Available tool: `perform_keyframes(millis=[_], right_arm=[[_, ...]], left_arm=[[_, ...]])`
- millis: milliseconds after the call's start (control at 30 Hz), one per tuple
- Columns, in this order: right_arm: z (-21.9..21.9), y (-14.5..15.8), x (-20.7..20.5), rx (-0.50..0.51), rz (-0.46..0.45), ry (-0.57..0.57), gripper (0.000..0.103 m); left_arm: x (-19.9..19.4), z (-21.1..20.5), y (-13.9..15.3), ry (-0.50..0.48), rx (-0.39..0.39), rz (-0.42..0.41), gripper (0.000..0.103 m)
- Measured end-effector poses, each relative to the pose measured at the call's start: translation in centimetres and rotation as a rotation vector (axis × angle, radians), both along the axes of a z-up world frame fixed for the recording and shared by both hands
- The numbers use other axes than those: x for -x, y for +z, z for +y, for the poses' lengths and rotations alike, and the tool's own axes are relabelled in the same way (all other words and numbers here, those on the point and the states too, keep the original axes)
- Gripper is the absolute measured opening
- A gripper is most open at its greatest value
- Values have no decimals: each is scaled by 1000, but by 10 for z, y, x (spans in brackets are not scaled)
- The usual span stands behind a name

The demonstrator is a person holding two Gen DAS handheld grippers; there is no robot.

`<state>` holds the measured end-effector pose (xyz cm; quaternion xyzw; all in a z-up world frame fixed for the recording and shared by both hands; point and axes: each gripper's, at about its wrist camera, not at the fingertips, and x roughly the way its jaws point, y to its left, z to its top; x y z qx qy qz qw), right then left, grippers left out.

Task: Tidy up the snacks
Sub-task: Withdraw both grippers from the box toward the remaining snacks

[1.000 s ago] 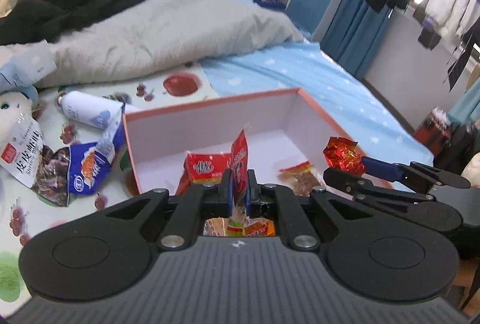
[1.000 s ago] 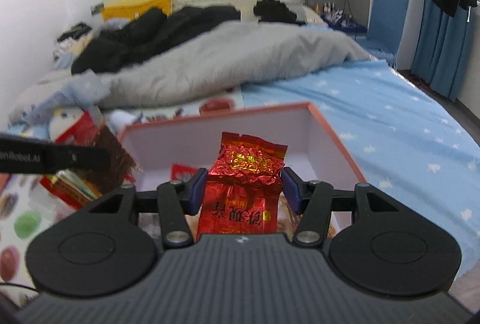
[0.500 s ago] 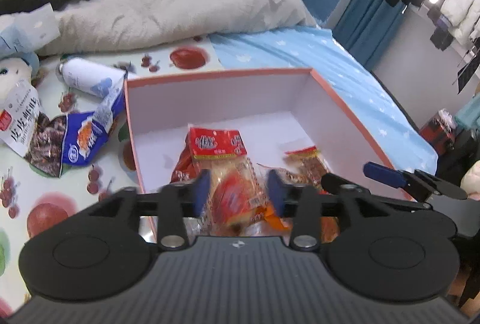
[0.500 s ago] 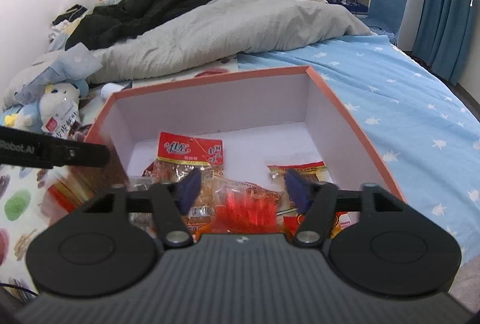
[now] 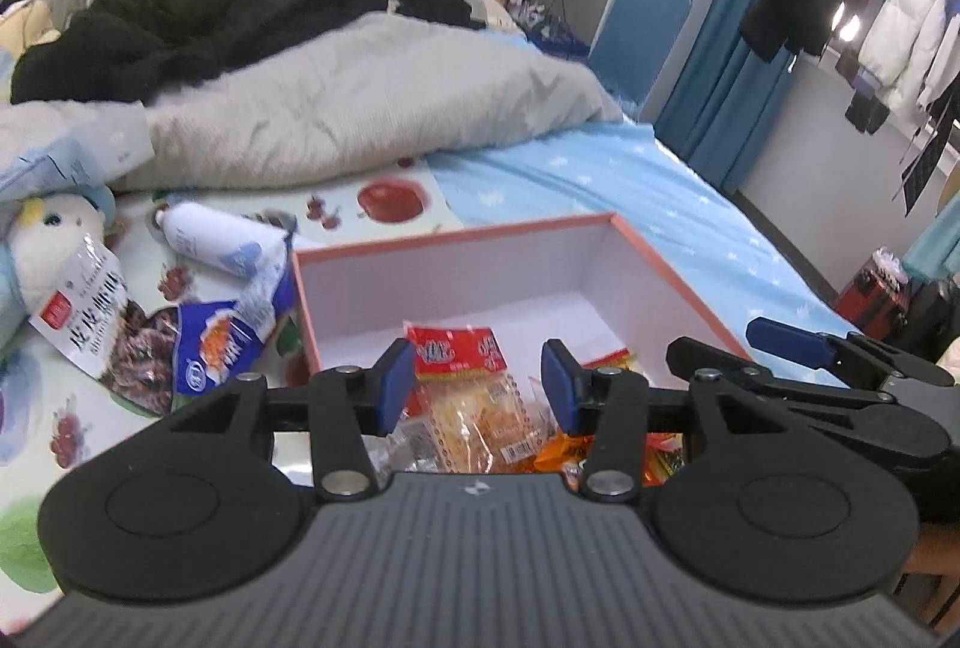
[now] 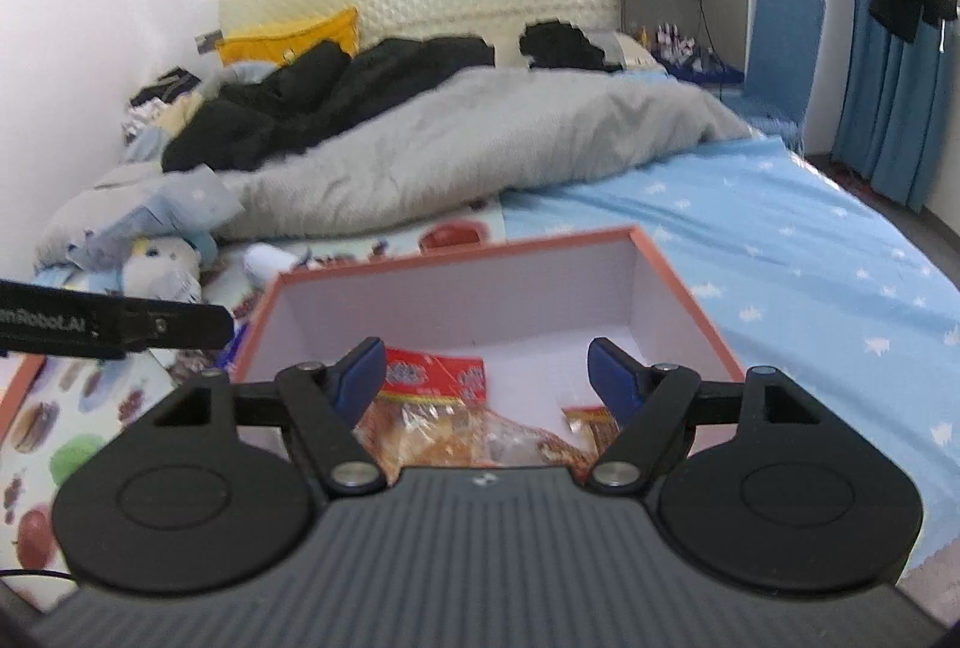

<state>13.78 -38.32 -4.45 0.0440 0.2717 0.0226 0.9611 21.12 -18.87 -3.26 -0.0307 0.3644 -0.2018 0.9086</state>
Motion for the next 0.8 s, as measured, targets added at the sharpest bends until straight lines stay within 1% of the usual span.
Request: perform_keyframes(millis=[267, 433, 800], right_arm=[[21, 30, 14, -9, -84, 39, 76], [38, 42, 20, -19, -114, 71, 76], [84, 38, 33, -53, -110, 139, 76]], left_arm=[[19, 32, 27, 36, 23, -57, 52], [32, 53, 35, 65, 22, -81, 53], [53, 105, 29, 116, 30, -77, 53]])
